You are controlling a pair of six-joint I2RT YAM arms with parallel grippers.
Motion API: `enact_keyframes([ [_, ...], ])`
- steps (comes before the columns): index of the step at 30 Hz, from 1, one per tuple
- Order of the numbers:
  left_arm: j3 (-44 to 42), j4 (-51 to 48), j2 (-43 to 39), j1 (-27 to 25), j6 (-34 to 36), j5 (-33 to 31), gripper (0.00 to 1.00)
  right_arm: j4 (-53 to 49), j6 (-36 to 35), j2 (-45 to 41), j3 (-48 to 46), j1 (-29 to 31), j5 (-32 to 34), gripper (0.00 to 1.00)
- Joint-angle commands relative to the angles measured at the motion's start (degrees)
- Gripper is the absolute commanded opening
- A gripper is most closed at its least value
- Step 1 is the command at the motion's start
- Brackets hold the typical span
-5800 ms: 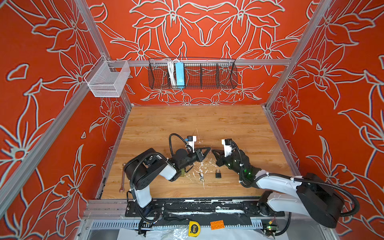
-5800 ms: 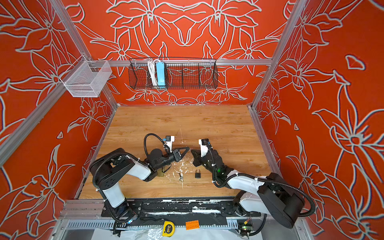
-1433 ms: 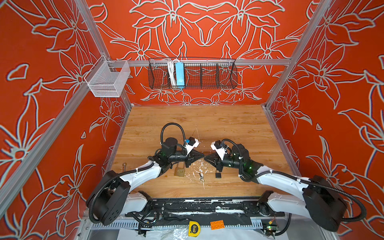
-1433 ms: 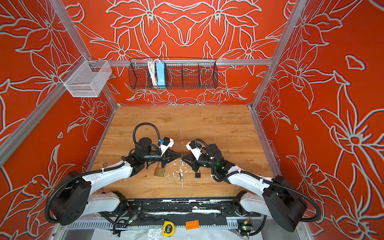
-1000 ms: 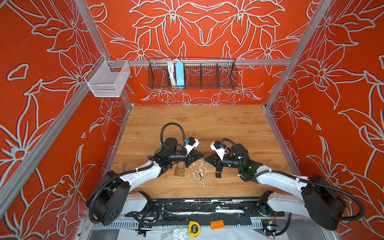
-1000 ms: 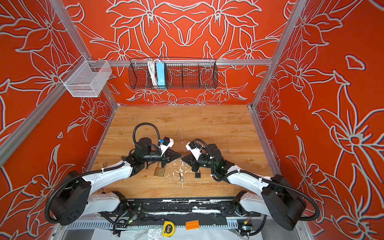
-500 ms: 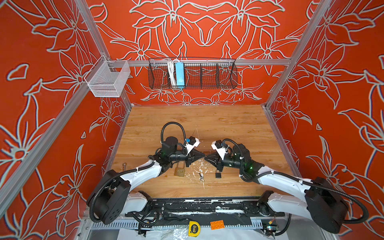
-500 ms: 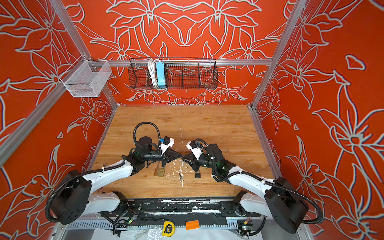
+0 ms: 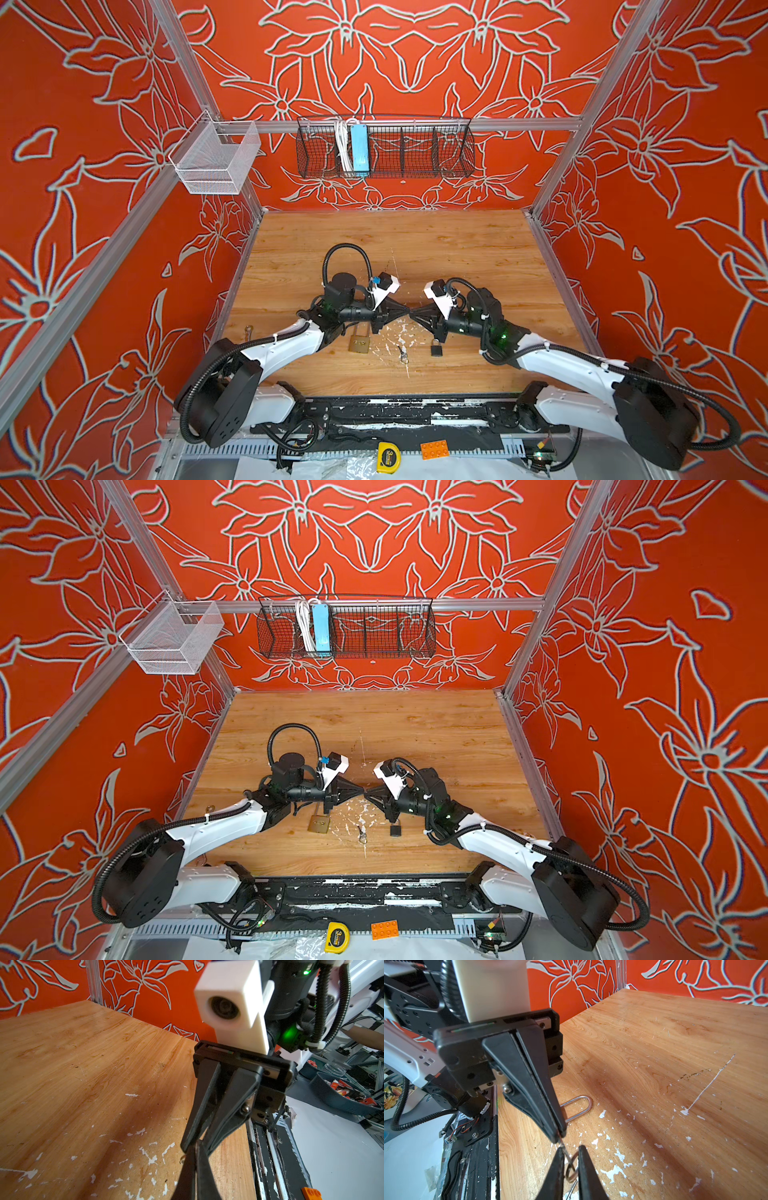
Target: Unlock with the key
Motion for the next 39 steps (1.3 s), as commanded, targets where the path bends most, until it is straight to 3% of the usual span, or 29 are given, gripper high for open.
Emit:
enact_keyframes([
  [1,0.43,0.1,-0.99,-0.2,-0.16,3.01,0.0,-0.39,-1.47,0.98,1.02,-0.42,1.12,0.17],
  [6,0.46,0.04,-0.88,-0.26,-0.24,3.02,0.0,-0.6,-1.22,0.76,1.03,-0.42,2.09,0.14],
  [12,0.88,-0.04,-0.06,-0.19,-0.24,3.24,0.0,-0.38,-0.85,-0.12,0.68,-0.42,2.55,0.0],
  [17,1.09,-0.44,0.14,-0.19,-0.1,3.28,0.0,-0.2,-0.86,-0.67,0.41,-0.45,3.34,0.01],
  [20,1.28,-0.56,0.38,-0.2,-0.15,3.55,0.0,0.06,-0.86,-0.94,0.21,-0.42,3.44,0.13],
  [39,2.11,0.84,2.74,-0.2,-1.55,5.63,0.0,0.0,-0.93,-1.7,-0.03,-0.42,3.75,0.11],
])
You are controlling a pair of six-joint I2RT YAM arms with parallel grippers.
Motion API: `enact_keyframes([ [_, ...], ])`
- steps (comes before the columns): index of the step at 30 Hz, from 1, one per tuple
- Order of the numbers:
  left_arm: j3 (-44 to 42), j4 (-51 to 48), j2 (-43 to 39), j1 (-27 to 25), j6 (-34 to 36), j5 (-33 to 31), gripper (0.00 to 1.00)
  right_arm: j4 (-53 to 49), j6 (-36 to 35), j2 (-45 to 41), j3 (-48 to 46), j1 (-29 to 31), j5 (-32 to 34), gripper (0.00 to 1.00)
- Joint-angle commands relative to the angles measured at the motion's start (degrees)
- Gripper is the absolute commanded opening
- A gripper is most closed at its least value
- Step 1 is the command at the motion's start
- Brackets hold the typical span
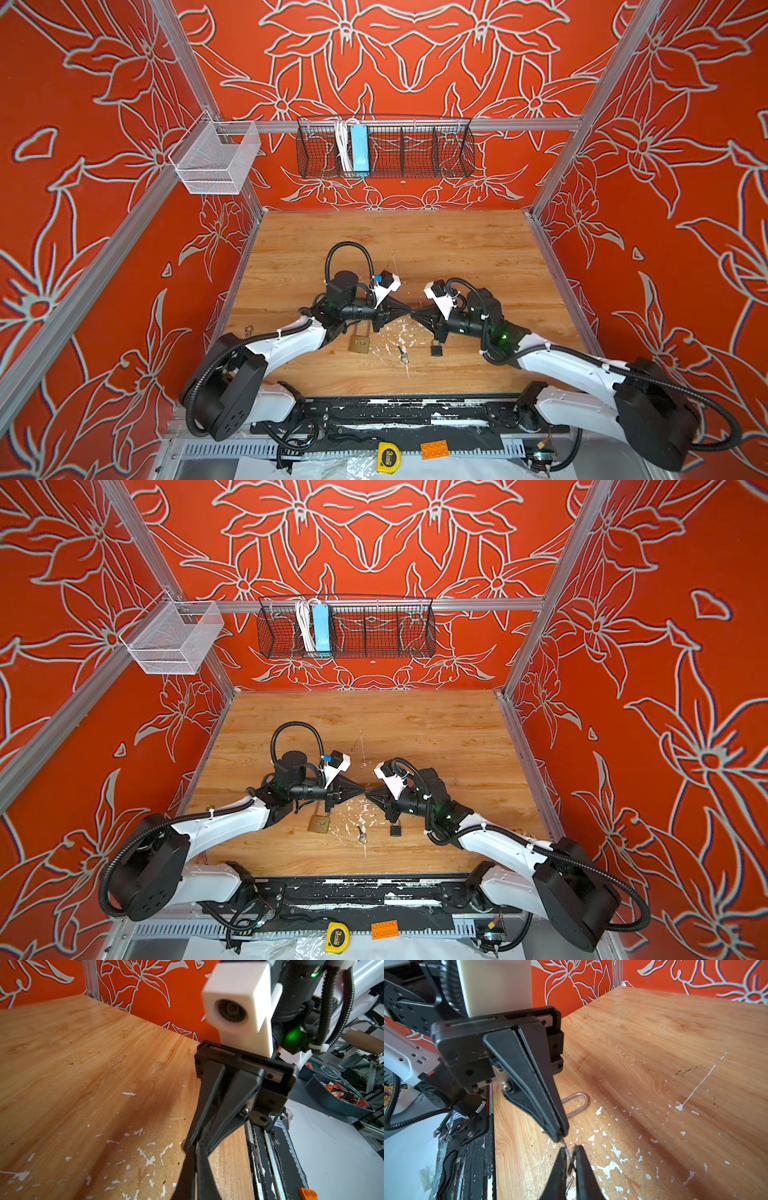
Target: Unlock with the key
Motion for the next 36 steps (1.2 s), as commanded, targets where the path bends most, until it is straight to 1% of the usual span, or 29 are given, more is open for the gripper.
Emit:
enact_keyframes([
  [1,0.85,0.69,0.16,-0.45,-0.49,4.19,0.0,1.14,-0.63,-0.85,0.05,-0.42,2.66,0.1],
  [2,0.76,0.71,0.03,-0.45,-0.46,4.08,0.0,1.19,-0.61,-0.72,0.04,-0.42,2.58,0.08],
  [4,0.65,0.72,-0.28,-0.46,-0.47,3.83,0.0,1.0,-0.66,-0.48,0.23,-0.42,2.3,0.01],
  [8,0.53,0.66,-0.56,-0.45,-0.51,3.24,0.0,0.94,-0.67,-0.48,0.19,-0.42,2.12,0.0],
  [10,0.58,0.25,-0.83,-0.5,-0.77,1.71,0.0,0.89,-0.67,-0.61,0.23,-0.42,2.34,0.0],
  [11,0.48,0.06,-1.11,-0.48,-0.86,0.68,0.13,0.81,-0.49,-0.83,0.12,-0.42,2.67,0.0],
  [12,0.21,0.01,-1.71,-0.46,-0.94,-1.1,0.35,0.87,-0.26,-1.01,0.03,-0.42,3.16,0.0],
  [13,-0.52,0.63,-2.66,-0.46,-1.6,-3.98,0.46,0.99,-0.08,-1.24,-0.09,-0.49,3.59,0.0],
  [15,-2.79,3.07,-5.21,-0.45,-3.15,-9.88,0.59,1.29,0.29,-1.62,-0.37,-0.73,3.7,0.0],
  [16,-4.24,4.61,-6.86,-0.45,-4.16,-13.56,0.64,1.37,0.59,-1.71,-0.45,-0.89,3.78,0.0],
  [20,-8.04,6.76,-12.14,-0.45,-6.88,-24.75,0.72,2.06,1.76,-1.45,-0.62,-1.93,2.92,0.0],
  [22,-8.19,6.15,-12.81,-0.48,-8.77,-29.15,0.74,2.22,2.1,-1.54,-0.73,-2.33,2.4,0.0],
  [24,-7.24,4.8,-11.98,-0.45,-9.87,-31.12,0.74,2.33,2.47,-1.94,-1.07,-2.66,2.46,0.0],
  [27,-4.6,2.24,-9.31,-0.5,-11.23,-30.63,0.74,0.94,2.74,-2.88,-0.99,-3.27,3.84,0.0],
  [29,-2.75,0.97,-7.0,-0.48,-13.09,-29.76,0.73,-1.48,3.38,-3.56,-0.51,-3.82,7.1,0.0],
  [31,0.38,-2.78,-4.2,-0.9,-15.91,-30.76,0.68,-7.61,5.16,-4.7,1.16,-5.25,12.95,0.0],
  [32,3.36,-7.71,-2.94,-2.05,-16.93,-32.88,0.63,-12.29,7.13,-5.77,2.21,-6.9,16.17,0.0],
  [33,6.73,-15.28,-1.82,-4.51,-17.25,-37.31,0.57,-17.17,9.41,-6.94,3.18,-8.99,18.03,0.0],
  [34,10.1,-21.86,-0.7,-7.68,-18.18,-44.75,0.54,-22.17,10.98,-8.43,3.97,-10.7,19.31,0.0],
  [35,14.26,-29.56,0.99,-11.52,-20.34,-52.36,0.53,-28.05,12.34,-10.77,4.6,-12.02,21.0,0.0],
  [36,18.19,-36.63,3.14,-14.41,-23.45,-56.9,0.53,-32.3,13.58,-13.7,4.26,-12.45,22.16,0.0],
])
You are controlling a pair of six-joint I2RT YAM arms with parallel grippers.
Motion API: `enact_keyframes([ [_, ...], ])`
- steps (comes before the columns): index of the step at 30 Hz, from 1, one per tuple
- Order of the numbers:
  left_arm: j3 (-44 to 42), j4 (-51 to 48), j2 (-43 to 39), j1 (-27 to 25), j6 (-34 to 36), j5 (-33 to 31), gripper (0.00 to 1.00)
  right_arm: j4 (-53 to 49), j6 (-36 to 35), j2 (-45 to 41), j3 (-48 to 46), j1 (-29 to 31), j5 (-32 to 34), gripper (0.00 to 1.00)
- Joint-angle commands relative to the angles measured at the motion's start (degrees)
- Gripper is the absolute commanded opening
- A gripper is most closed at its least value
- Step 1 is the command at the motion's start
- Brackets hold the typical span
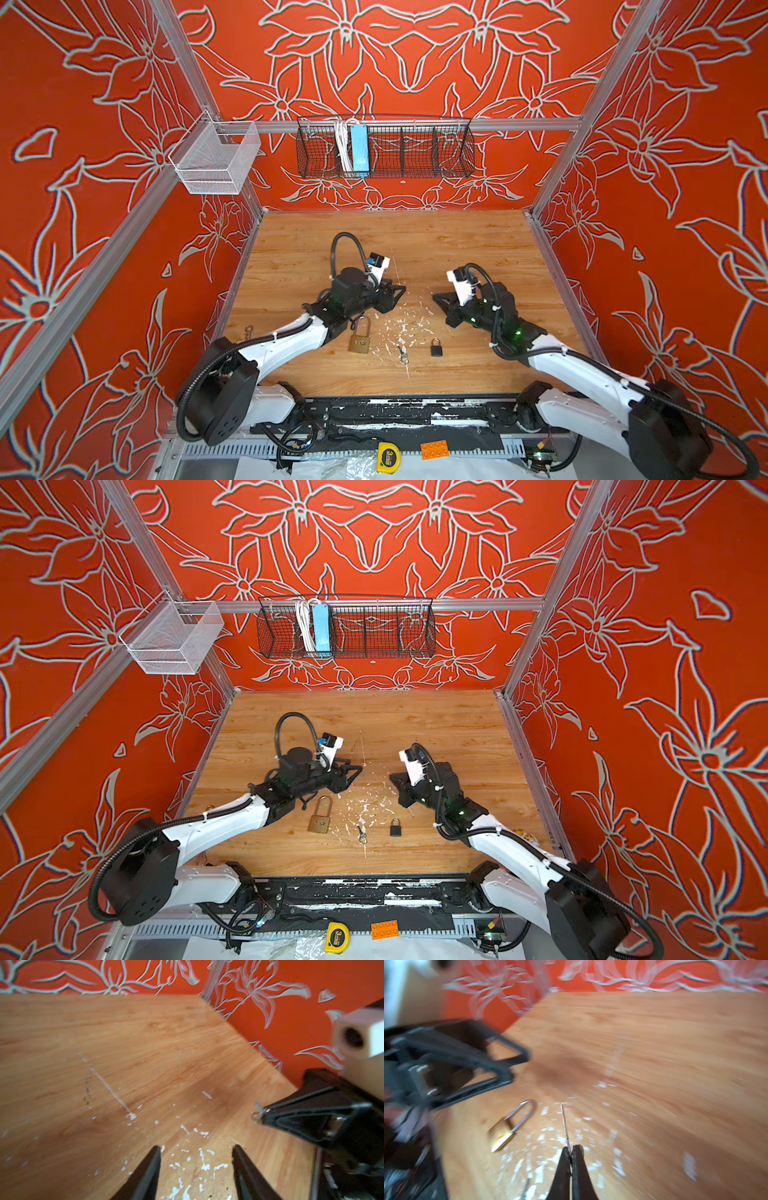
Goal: Unlock with the key
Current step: 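Lower the left gripper onto the black padlock while the right gripper draws back, then close the left gripper on the black padlock body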
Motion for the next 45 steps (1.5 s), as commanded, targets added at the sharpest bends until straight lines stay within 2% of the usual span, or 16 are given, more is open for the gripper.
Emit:
enact_keyframes([
  [1,11.05,-25.95,4.84,-9.16,-10.48,-17.37,0.53,-19.23,7.01,-8.52,1.48,-2.19,8.68,0.0],
  [3,15.99,-34.49,9.08,-11.66,-20.77,-17.68,0.53,-26.93,10.25,-16.14,-0.33,-2.27,9.5,0.0],
  [4,17.09,-35.97,10.54,-12.69,-23.28,-16.53,0.53,-29.56,11.59,-19.45,-1.45,-2.29,9.79,0.0],
  [7,18.01,-35.85,13.9,-17.43,-30.93,-17.95,0.54,-35.84,15.34,-28.99,-5.49,-2.3,7.78,0.0],
  [9,18.47,-35.16,16.54,-19.86,-36.14,-19.19,0.54,-38.36,18.12,-33.08,-7.71,-2.31,3.74,0.0],
  [11,20.21,-35.58,20.17,-21.13,-39.29,-17.43,0.54,-39.73,20.23,-35.93,-9.66,-2.28,-0.31,0.0],
  [15,26.83,-40.21,28.33,-24.49,-42.59,-17.7,0.53,-41.43,20.87,-42.36,-13.11,-2.27,-2.59,0.0],
  [22,33.69,-44.1,34.71,-28.14,-46.27,-19.55,0.54,-45.78,23.37,-56.17,-17.84,-2.23,-6.43,0.0],
  [25,38.33,-48.77,38.36,-28.9,-47.87,-20.61,0.53,-45.15,23.21,-54.97,-18.49,-2.19,-8.2,0.0],
  [30,43.55,-54.82,42.56,-29.82,-50.36,-22.85,0.52,-46.81,23.55,-56.24,-18.1,-2.19,-7.03,0.0],
  [35,44.21,-56.41,43.84,-29.83,-52.23,-23.82,0.51,-46.63,23.52,-56.16,-18.05,-2.19,-7.26,0.0],
  [45,45.34,-58.14,45.82,-30.75,-51.79,-21.74,0.47,-46.17,23.2,-56.15,-18.06,-2.24,-8.16,0.0],
])
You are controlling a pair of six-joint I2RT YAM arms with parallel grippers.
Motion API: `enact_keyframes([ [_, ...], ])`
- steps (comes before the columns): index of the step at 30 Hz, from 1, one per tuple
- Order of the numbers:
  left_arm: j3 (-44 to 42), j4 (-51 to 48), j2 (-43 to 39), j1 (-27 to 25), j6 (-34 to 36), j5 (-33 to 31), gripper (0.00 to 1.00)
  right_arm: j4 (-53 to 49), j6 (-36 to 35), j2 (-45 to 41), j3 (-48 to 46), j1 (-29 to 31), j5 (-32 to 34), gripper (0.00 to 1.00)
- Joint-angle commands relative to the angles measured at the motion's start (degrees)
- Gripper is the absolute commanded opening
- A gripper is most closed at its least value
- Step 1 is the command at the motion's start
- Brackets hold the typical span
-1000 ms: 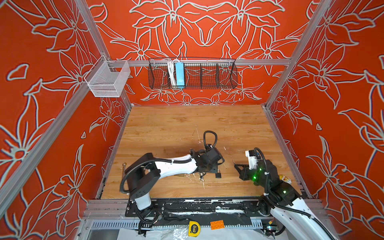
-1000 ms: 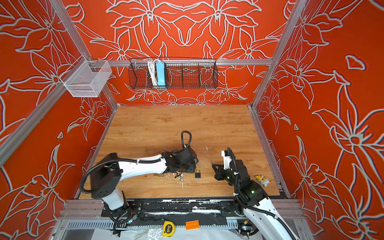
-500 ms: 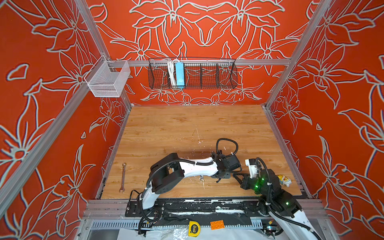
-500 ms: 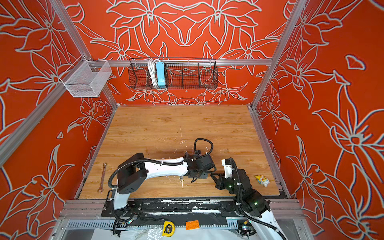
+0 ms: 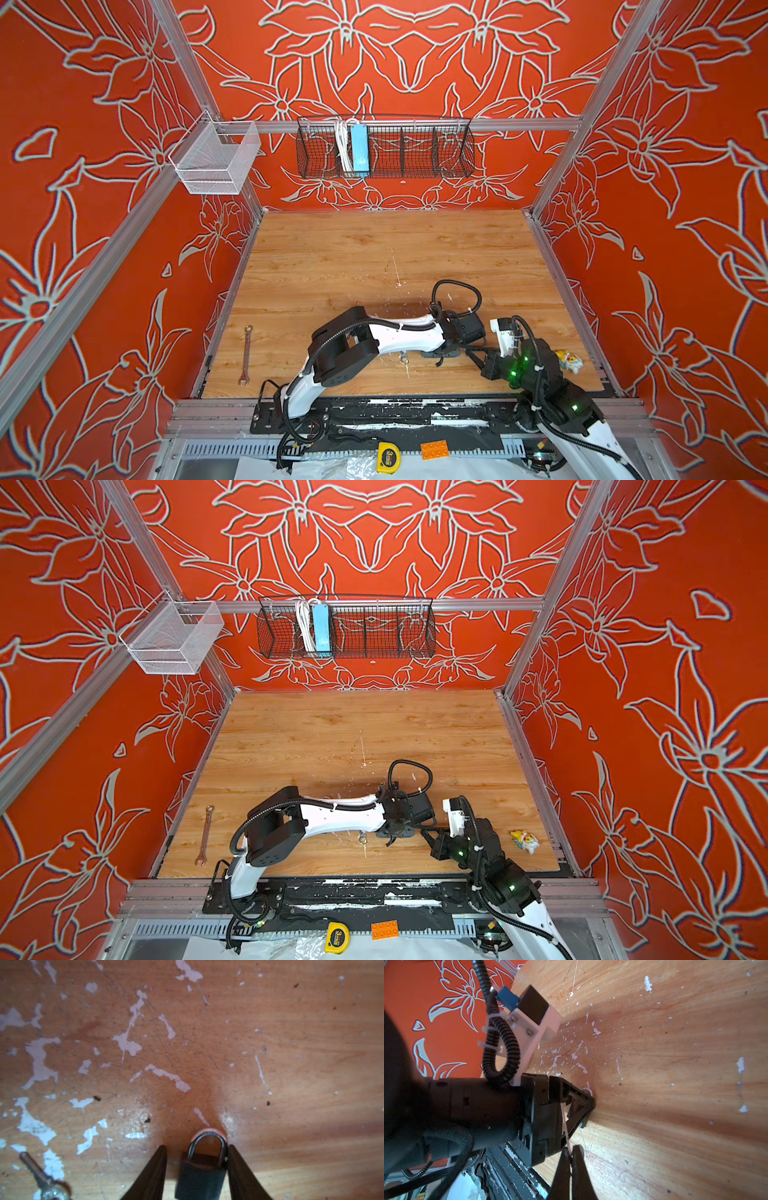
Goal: Unlock with the key
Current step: 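Close the left gripper on the black padlock body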
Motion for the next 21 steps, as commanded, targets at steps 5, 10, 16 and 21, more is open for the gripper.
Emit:
enact_keyframes([
  [5,2.7,-8.46,3.62,-0.7,-1.07,-1.31,0.45,-1.52,0.72,-0.51,-0.76,0.14,-1.35,0.0],
  [10,4.61,-13.17,4.12,-0.37,-1.06,-2.71,0.43,-1.32,0.64,-0.53,-0.77,0.15,-1.55,0.0],
  [16,-5.64,-3.89,-0.63,3.77,-0.19,1.77,0.43,-1.14,0.64,-0.53,-0.81,0.15,-2.01,0.0],
  [21,-8.31,-2.18,-1.22,5.79,0.27,2.62,0.43,-0.88,0.5,-0.58,-0.94,0.13,-1.79,0.0],
])
